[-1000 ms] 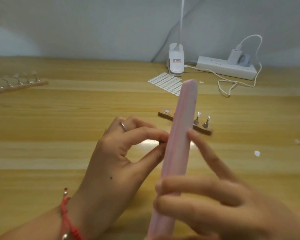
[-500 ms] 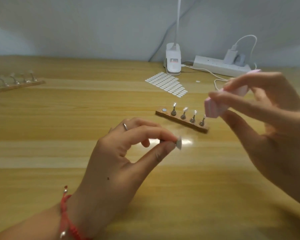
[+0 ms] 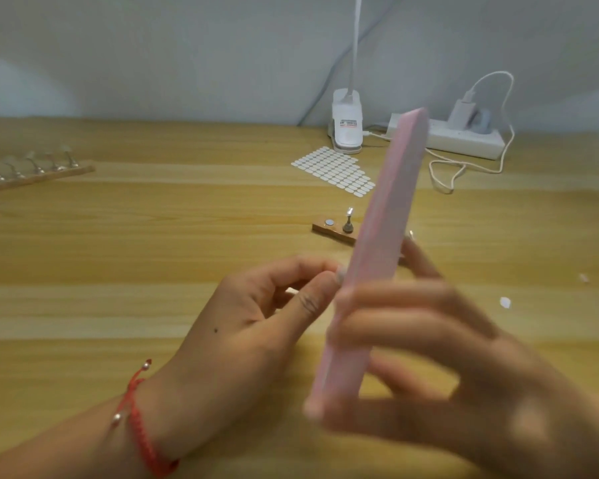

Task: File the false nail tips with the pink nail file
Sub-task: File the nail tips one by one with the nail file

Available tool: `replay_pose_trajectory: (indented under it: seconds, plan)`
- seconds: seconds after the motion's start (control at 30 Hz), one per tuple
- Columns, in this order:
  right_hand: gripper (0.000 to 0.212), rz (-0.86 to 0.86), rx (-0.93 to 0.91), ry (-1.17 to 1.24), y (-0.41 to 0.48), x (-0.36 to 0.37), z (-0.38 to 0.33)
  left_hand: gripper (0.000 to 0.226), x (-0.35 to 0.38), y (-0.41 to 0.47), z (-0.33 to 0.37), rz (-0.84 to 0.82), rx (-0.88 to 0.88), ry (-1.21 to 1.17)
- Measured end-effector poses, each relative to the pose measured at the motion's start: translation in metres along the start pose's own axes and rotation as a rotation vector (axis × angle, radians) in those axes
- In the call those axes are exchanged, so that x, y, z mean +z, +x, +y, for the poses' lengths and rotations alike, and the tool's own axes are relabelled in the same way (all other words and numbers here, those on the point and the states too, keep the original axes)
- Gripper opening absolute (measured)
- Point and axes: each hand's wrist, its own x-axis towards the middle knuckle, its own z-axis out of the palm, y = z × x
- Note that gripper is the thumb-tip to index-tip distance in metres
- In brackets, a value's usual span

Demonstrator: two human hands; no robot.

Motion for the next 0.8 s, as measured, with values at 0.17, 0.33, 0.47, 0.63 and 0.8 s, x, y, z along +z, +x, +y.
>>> replay_pose_trajectory:
  seconds: [0.17,0.33,0.47,0.63,0.8]
  plan:
    - [0.033,0.090,0.162,-0.040,0.006,-0.007,0.012,0.022,0.000,0.001,0.001,0.080,-0.036,0.017]
    - [0.022,0.040,0.008,-0.124,0.004,-0.001,0.005,0.023,0.000,0.000,0.002,0.064,-0.107,-0.132]
    - [0.018,0.121,0.138,-0.105,0.006,-0.006,0.007,0.016,-0.002,0.000,0.003,0.065,-0.105,-0.190]
    - [0.016,0.119,0.031,-0.169,0.007,-0.005,0.008,0.024,-0.003,0.001,0.004,0.053,-0.147,-0.271]
    - [0.015,0.141,0.101,0.004,0.005,0.003,-0.004,0.024,-0.001,0.001,0.005,0.027,-0.156,-0.243]
